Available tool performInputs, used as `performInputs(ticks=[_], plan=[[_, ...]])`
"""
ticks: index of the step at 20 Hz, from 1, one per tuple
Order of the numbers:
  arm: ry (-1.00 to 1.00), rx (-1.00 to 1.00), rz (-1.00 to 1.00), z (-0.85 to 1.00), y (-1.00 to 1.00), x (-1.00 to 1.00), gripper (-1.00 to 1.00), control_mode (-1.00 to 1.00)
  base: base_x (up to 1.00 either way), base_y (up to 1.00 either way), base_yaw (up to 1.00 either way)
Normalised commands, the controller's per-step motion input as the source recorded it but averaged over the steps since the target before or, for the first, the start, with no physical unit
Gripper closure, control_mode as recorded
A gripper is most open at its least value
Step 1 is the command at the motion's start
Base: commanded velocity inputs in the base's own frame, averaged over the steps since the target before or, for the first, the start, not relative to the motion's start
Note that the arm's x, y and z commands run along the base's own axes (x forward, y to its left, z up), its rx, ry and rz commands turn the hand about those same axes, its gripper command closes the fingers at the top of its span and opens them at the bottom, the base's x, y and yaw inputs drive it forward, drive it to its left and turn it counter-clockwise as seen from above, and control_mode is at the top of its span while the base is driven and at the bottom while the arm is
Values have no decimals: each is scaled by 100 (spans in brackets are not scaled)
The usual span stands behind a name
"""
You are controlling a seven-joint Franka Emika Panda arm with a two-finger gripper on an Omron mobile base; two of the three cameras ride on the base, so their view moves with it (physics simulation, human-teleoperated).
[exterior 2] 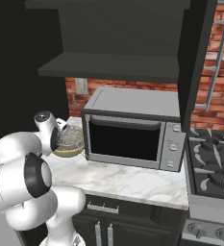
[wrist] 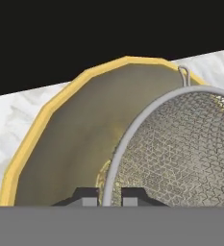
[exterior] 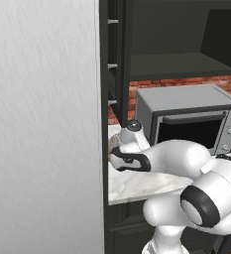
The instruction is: Open the cabinet and setup a tea strainer by placing it in the bowl upright.
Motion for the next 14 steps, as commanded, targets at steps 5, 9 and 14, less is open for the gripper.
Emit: performInputs(ticks=[5,9,14], plan=[[1,0,0,-18,4,15,100,-100,0,0,0],[6,0,0,-3,3,0,100,-100,0,0,0],[0,0,0,0,0,0,100,-100,0,0,0]])
